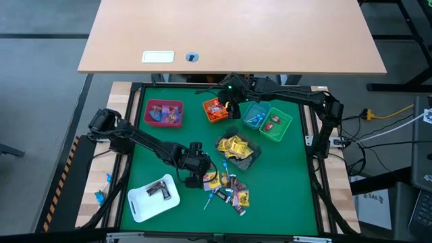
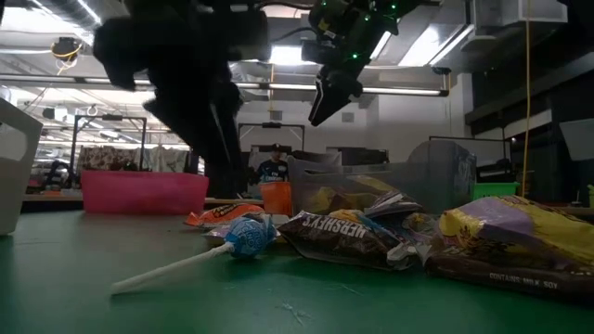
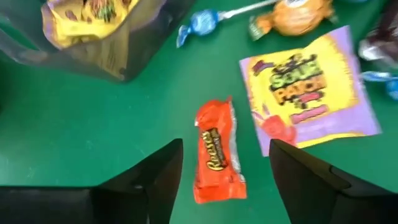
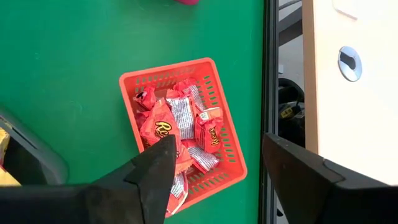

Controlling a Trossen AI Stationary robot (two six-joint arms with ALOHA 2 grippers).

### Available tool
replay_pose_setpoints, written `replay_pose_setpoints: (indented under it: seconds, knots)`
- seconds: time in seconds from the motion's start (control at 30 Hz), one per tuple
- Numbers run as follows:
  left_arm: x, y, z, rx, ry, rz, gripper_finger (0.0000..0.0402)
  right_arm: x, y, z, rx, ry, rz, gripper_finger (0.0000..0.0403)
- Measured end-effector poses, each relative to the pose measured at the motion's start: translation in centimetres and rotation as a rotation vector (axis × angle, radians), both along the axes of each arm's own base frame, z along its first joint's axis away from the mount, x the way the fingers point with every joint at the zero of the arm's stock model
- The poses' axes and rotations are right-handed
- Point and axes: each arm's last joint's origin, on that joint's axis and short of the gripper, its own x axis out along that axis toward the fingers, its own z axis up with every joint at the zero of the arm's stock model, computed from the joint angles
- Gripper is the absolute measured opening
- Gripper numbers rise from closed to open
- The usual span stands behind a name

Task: Sort candy
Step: Put the orange chocolate into the orange bin

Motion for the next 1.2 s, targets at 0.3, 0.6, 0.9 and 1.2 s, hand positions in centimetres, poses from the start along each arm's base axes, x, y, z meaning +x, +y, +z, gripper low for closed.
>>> replay_pose_setpoints:
  seconds: [0.3,0.6,0.9,1.2]
  knots:
    - [1.2,1.4,-3.0,0.016,0.067,0.048,0.0234,-0.2,0.0,-0.1,0.000,0.025,-0.007,0.0238]
    - [1.9,2.0,-4.7,0.015,0.094,0.071,0.0215,-1.7,0.6,0.1,0.042,0.126,-0.064,0.0238]
    - [2.0,1.9,-4.8,-0.031,0.095,0.053,0.0143,-5.6,3.4,3.3,0.146,0.191,-0.098,0.0238]
    - [2.0,1.9,-4.8,-0.045,0.098,0.046,0.0085,-8.9,6.5,6.7,0.230,0.140,-0.125,0.0238]
